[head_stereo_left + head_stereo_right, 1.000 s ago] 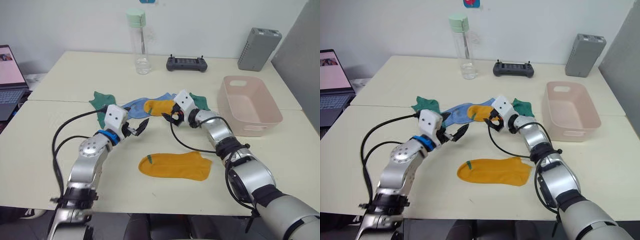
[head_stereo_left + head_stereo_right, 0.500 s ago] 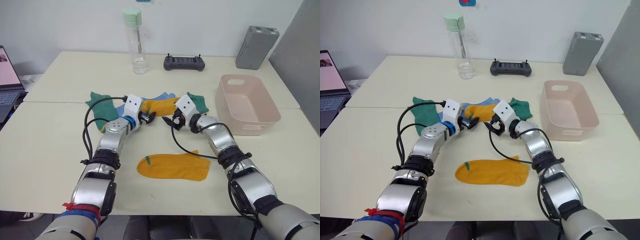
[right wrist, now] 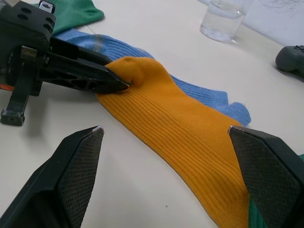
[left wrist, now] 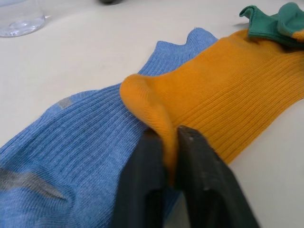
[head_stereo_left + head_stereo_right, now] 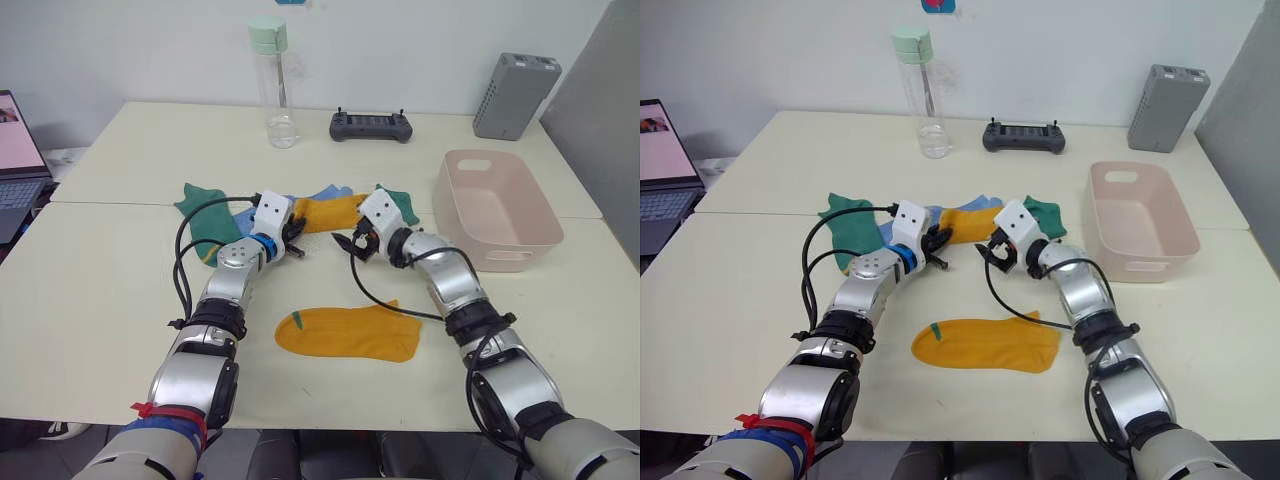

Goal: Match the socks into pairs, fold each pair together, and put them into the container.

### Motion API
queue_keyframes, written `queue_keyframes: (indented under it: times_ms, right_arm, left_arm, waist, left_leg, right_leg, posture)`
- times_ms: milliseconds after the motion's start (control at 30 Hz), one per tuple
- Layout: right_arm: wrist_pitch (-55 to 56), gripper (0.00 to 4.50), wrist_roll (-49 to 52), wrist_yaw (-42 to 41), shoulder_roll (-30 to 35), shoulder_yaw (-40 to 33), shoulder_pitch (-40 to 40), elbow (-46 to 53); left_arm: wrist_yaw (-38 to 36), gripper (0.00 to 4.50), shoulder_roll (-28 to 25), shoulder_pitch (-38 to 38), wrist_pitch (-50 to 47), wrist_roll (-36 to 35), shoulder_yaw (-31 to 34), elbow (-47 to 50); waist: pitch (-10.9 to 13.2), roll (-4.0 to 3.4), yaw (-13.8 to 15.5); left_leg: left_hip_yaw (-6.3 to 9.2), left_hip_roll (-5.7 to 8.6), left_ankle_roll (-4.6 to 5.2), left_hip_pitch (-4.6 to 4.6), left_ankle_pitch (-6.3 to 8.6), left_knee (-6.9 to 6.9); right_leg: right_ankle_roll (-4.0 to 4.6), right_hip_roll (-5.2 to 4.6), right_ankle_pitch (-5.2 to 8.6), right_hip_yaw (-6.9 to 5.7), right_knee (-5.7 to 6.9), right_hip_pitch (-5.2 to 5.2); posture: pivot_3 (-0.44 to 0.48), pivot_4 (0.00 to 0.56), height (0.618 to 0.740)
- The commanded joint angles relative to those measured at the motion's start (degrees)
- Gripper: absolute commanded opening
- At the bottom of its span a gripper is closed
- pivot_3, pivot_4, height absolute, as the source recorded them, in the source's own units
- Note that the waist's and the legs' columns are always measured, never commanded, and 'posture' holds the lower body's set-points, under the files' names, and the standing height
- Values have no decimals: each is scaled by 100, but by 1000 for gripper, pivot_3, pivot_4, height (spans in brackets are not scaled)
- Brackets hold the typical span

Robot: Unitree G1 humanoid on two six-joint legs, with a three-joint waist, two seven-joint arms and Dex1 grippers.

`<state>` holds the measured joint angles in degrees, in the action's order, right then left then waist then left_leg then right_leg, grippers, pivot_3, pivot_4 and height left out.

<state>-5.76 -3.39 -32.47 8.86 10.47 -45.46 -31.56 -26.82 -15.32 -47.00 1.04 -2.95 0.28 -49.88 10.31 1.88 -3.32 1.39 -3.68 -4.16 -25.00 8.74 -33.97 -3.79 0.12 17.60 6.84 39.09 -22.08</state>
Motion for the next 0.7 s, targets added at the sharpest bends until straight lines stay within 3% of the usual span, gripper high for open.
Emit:
queue_keyframes:
  times_ms: [33, 233, 433, 567, 700]
  right_arm:
    - [21, 4500, 74, 3, 0, -62, -36, 278]
    - [-110, 4500, 177, -301, 232, -88, 240, 856]
    - [-402, 4500, 413, -704, 519, -36, 673, 1875]
    - [-259, 4500, 224, -861, 687, 221, 938, 2226]
    - [27, 4500, -20, -948, 796, 546, 1078, 2230]
  left_arm:
    - [-22, 24, 124, -192, 292, -170, 166, 223]
    - [-380, 24, 223, 276, -859, -779, 349, 1620]
    - [-414, 24, -192, 1718, -3310, -1926, 611, 4856]
    - [-86, 24, -421, 2295, -4741, -2964, 1289, 6197]
    - [371, 24, -472, 2532, -5883, -3991, 2039, 6903]
  waist:
    - [0, 0, 4]
    - [0, 0, 3]
    - [0, 0, -70]
    - [1, -1, -88]
    - [1, 0, -119]
  left_leg:
    - [0, 0, 0, 0, 0, 0]
    - [0, 0, 0, -3, 0, 1]
    - [0, -6, -1, -1, 1, 2]
    - [8, -6, 0, 4, 0, -3]
    - [8, -5, -1, 19, 0, -20]
  right_leg:
    - [0, 0, 0, 0, 0, 0]
    - [0, -1, 0, 0, -2, 0]
    - [1, 2, 0, 4, 0, -1]
    - [0, 5, 1, 0, 6, 5]
    - [-3, 3, 2, 2, -4, 30]
  posture:
    - [0, 150, 740]
    - [0, 150, 740]
    - [0, 150, 740]
    - [0, 150, 740]
    - [0, 150, 740]
